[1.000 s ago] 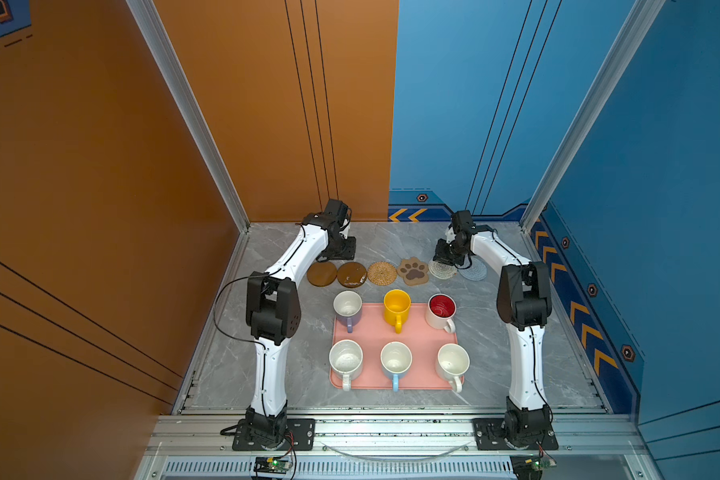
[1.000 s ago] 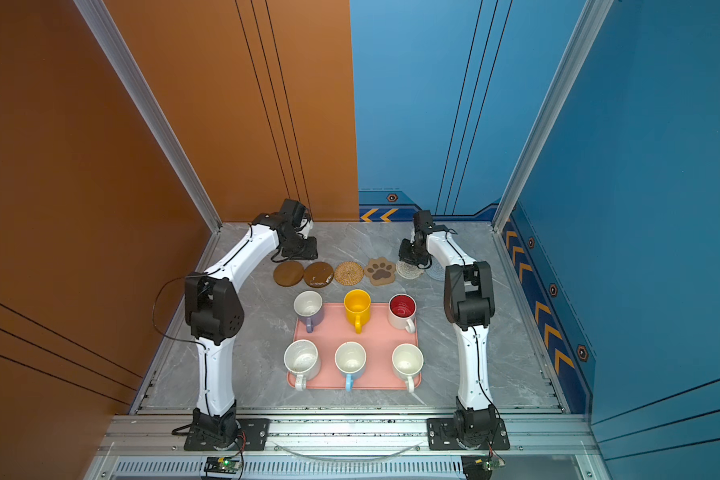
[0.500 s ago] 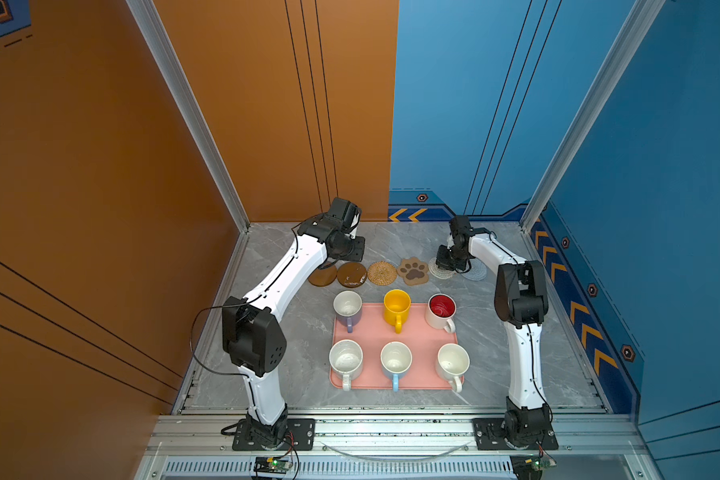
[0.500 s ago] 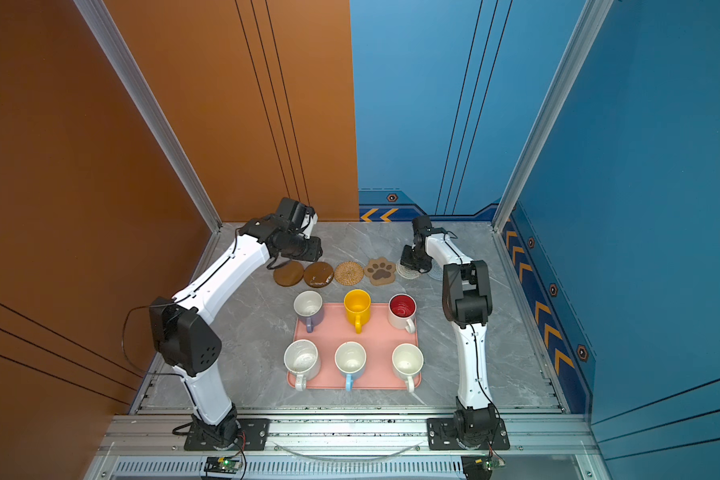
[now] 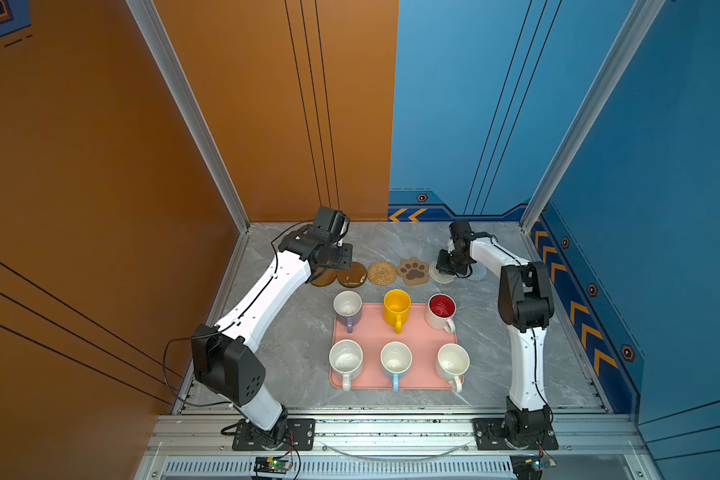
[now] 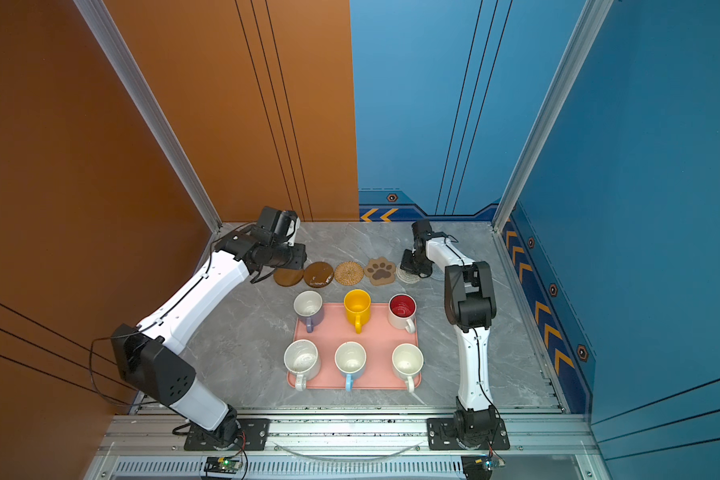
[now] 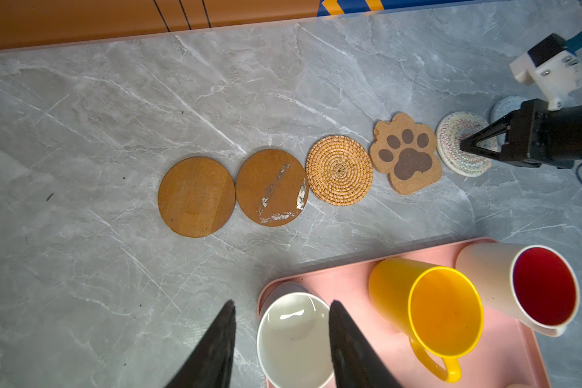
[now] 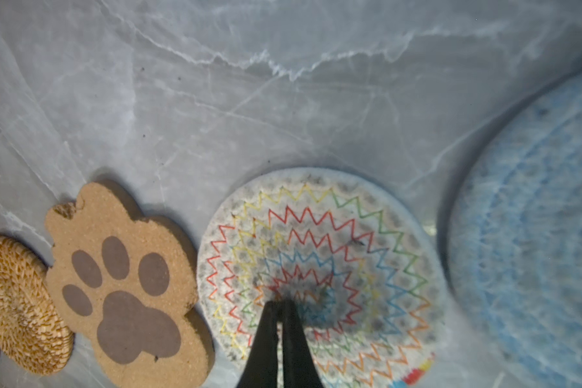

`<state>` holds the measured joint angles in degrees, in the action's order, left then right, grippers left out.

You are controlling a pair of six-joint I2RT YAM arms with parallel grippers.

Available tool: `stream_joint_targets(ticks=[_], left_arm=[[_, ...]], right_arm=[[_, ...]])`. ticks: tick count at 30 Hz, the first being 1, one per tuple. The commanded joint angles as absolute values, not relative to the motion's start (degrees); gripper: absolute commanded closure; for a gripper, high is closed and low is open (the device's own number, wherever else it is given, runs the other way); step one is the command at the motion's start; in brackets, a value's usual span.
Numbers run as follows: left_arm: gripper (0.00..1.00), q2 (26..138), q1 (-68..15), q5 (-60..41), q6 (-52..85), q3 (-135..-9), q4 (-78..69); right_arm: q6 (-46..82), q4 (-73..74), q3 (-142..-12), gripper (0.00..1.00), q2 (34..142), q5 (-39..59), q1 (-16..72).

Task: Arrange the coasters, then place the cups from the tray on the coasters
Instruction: 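Push the zigzag and blue woven coasters into the row with the right gripper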

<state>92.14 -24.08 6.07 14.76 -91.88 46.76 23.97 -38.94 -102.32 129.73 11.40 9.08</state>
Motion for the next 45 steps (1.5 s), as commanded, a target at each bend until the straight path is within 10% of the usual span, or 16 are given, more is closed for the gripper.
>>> stream_joint_targets(ticks=[1, 45], left_arm=[[0.53, 90.69, -24.48, 7.71, 15.90, -89.38, 45.80], [0.55, 84.23, -25.17, 8.51, 19.55, -81.13, 33.54]], right_arm=[[23.56, -45.23, -98.67, 0.95, 130.89, 8.71, 10.12], [24.07, -46.57, -117.06, 0.93, 133.31, 8.69, -2.26]])
